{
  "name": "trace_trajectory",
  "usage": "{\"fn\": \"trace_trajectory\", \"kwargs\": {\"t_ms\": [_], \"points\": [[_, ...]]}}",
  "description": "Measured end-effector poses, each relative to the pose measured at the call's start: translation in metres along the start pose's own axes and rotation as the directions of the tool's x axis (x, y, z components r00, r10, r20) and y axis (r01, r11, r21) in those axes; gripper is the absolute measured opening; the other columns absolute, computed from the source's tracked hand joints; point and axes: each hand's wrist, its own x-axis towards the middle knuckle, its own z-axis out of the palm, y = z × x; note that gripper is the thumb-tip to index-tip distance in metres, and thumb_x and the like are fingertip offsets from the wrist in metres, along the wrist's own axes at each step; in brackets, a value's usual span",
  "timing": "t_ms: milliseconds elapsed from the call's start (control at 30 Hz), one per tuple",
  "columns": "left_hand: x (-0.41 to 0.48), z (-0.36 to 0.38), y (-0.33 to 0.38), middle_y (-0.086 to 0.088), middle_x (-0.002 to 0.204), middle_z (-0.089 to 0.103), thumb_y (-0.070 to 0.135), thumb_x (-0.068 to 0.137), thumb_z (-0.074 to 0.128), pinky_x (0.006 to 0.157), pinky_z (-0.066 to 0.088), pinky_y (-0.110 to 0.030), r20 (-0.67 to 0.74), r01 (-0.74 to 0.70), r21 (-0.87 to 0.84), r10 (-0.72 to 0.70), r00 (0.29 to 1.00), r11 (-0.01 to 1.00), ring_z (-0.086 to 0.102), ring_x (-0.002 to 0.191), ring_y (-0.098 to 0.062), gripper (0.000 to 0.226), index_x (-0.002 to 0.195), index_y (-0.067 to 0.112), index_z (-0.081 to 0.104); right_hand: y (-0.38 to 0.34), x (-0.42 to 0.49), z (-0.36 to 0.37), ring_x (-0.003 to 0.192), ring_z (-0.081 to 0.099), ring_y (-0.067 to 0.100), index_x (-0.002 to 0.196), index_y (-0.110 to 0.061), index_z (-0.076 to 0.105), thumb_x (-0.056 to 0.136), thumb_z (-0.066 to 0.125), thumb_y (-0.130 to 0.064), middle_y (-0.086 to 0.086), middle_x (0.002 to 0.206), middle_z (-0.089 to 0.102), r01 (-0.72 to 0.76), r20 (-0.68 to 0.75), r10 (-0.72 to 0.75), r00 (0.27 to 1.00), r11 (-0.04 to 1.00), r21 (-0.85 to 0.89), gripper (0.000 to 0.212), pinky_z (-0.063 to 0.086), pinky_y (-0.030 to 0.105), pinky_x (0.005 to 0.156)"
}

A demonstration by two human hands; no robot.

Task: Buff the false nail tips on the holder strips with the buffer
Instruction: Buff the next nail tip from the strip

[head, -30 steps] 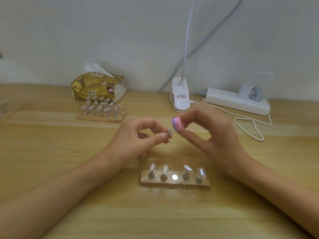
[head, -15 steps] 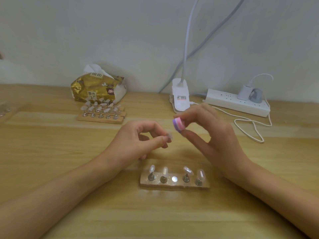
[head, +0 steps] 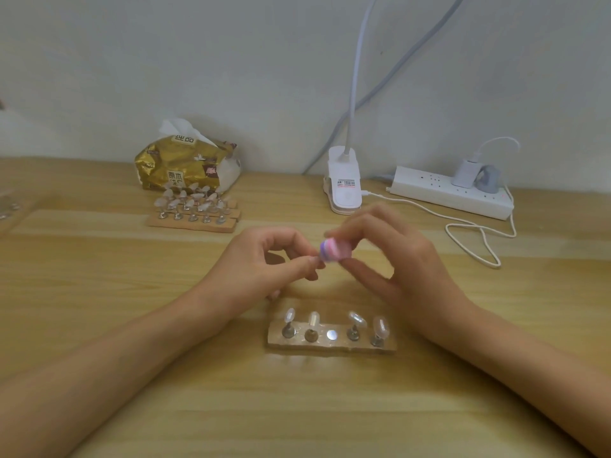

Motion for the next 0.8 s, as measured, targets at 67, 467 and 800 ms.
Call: {"fn": "trace_trajectory", "kwargs": {"t_ms": [67, 467, 800], "points": [[0.001, -0.001, -0.001, -0.003, 0.076, 0.073, 0.019, 0.083, 0.074, 0.043, 0.039, -0.013, 0.004, -0.003, -0.002, 0.003, 1.000, 1.000, 0.053, 0.048, -0.002, 0.014, 0.071, 0.023, 0.072, 0.001, -0.001, 0.002, 0.090, 0.060, 0.007, 0.099, -0.011, 0.065, 0.094, 0.067, -0.009, -0.002, 0.102, 0.059, -0.021, 0.044, 0.021, 0.999, 1.000, -0.006, 0.006, 0.050, 0.025, 0.082], [-0.001, -0.007, 0.007, 0.003, 0.093, 0.077, 0.034, 0.081, 0.068, 0.053, 0.042, -0.013, 0.021, -0.050, -0.115, 0.053, 0.998, 0.992, 0.050, 0.049, -0.005, 0.014, 0.091, 0.025, 0.073, 0.009, -0.006, -0.015, 0.086, 0.063, 0.015, 0.096, -0.008, 0.067, 0.097, 0.066, -0.014, 0.003, 0.094, 0.063, -0.207, -0.041, 0.208, 0.977, 0.978, 0.034, 0.006, 0.052, 0.035, 0.083], [-0.031, 0.003, 0.020, 0.012, 0.095, 0.077, 0.019, 0.088, 0.065, 0.058, 0.040, -0.030, 0.009, -0.194, 0.016, 0.194, 0.981, 0.981, 0.068, 0.082, -0.018, 0.005, 0.088, 0.020, 0.060, 0.009, -0.005, -0.011, 0.088, 0.063, 0.017, 0.101, -0.006, 0.069, 0.097, 0.065, -0.012, 0.003, 0.098, 0.062, -0.180, -0.005, 0.181, 0.984, 0.979, 0.092, 0.008, 0.055, 0.035, 0.084]]}}
